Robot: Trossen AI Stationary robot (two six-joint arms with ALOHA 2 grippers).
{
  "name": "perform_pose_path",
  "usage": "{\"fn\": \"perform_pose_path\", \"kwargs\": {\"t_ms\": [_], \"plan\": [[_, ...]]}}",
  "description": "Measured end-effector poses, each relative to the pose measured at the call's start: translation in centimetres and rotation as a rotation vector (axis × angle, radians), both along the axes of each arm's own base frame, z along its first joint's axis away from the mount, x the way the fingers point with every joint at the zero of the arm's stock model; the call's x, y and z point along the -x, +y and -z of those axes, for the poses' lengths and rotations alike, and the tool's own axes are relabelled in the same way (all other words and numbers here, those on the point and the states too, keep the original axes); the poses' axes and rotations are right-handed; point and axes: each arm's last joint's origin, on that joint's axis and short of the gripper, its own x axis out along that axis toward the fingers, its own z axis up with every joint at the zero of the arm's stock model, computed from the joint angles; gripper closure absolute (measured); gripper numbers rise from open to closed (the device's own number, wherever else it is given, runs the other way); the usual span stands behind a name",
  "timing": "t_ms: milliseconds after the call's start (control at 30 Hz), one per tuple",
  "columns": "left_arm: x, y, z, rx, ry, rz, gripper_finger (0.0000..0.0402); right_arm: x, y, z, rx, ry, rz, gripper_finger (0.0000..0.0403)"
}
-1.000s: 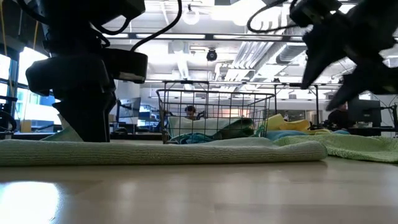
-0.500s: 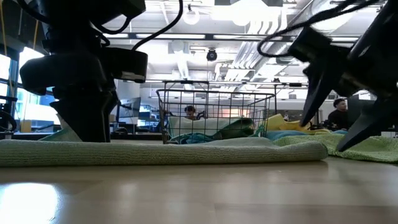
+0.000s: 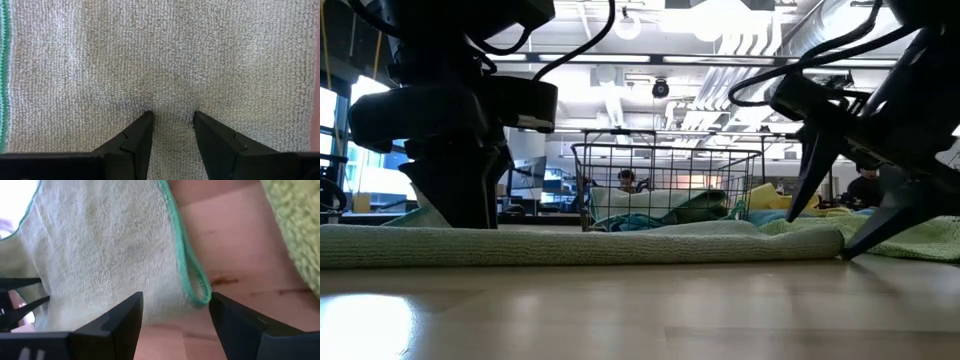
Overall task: Fold microfiber towels
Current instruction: Fold the light green towel
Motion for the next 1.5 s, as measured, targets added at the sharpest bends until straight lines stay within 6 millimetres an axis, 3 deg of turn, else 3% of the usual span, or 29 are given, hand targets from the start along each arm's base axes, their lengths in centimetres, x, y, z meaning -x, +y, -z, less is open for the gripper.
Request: {"fn": "perform_pose_path", "kwargs": {"t_ms": [167,400,533,667,967,1100,1300,1500], "plan": [[0.0,0.0,0.0,0.001,-0.002,-0.001,0.0266,0.2,-0.8,0.3,0.109,0.011,0.030,0.0228],[0.0,0.0,0.0,0.011,-0.003,-0.012,0.0266,0.3,-0.9,0.4,0.105,0.042,0.003,0.0317],[-0.1,0.0,0.0,0.013,-0.007,-0.016,0.0266,0.0,-0.7,0.3,0.081,0.035,-0.034,0.0348],[-0.1,-0.1,0.0,0.017,-0.012,-0.020,0.0266,-0.3,-0.9,0.3,0.087,0.045,-0.099,0.0338],[-0.1,-0.1,0.0,0.023,-0.016,-0.025,0.0266,-0.8,-1.6,0.1,0.160,0.066,-0.209,0.0254],[-0.1,-0.1,0.0,0.024,-0.016,-0.025,0.0266,-1.2,-2.2,0.0,0.204,0.079,-0.254,0.0239],[-0.2,-0.1,0.0,0.027,-0.018,-0.025,0.0266,-2.2,-2.7,0.6,0.231,0.054,-0.303,0.0262],[-0.2,-0.2,0.0,0.041,-0.020,-0.020,0.0266,-2.4,-2.6,1.7,0.224,0.058,-0.277,0.0336]]}}
